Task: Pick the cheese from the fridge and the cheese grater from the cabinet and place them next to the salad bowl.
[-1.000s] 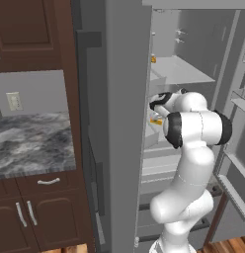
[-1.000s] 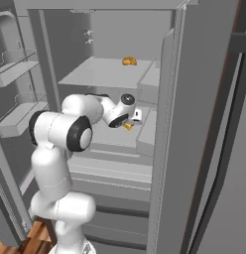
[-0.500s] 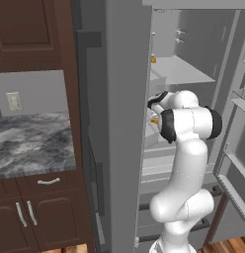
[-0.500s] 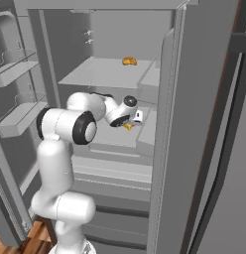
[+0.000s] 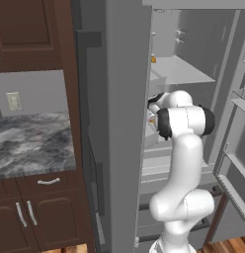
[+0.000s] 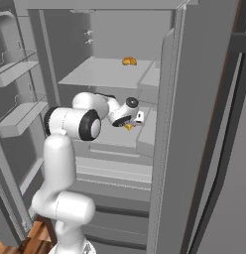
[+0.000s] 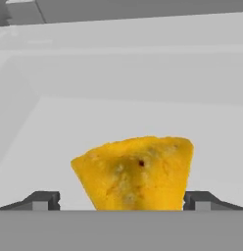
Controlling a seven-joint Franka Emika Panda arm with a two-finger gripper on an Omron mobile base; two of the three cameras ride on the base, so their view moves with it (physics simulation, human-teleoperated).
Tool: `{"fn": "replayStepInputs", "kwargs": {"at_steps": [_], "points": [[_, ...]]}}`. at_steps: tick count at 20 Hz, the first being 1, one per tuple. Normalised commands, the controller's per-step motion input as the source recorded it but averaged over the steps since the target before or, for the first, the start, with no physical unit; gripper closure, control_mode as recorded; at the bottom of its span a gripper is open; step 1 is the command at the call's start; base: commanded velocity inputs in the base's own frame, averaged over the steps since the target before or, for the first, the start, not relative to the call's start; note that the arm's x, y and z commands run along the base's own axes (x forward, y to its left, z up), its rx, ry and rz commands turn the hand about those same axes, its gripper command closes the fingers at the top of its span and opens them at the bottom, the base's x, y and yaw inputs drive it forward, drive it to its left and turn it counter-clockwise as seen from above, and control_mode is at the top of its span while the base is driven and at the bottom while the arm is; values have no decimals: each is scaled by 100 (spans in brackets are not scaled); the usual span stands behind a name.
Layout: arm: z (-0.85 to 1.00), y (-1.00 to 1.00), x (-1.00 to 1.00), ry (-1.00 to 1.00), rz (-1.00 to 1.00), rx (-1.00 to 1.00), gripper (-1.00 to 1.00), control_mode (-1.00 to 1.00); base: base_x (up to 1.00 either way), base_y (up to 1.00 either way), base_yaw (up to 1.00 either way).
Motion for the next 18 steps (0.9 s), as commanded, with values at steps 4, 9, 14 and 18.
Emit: {"fn": "replayStepInputs", "kwargs": {"at_steps": [4,9,14,18], "points": [[-13,0,31,0,0,0,-100,-100,0,0,0],[-25,0,14,0,0,0,-100,-100,0,0,0],[-38,1,1,0,0,0,100,-100,0,0,0],[-35,0,-9,0,0,0,100,-100,0,0,0]]}}
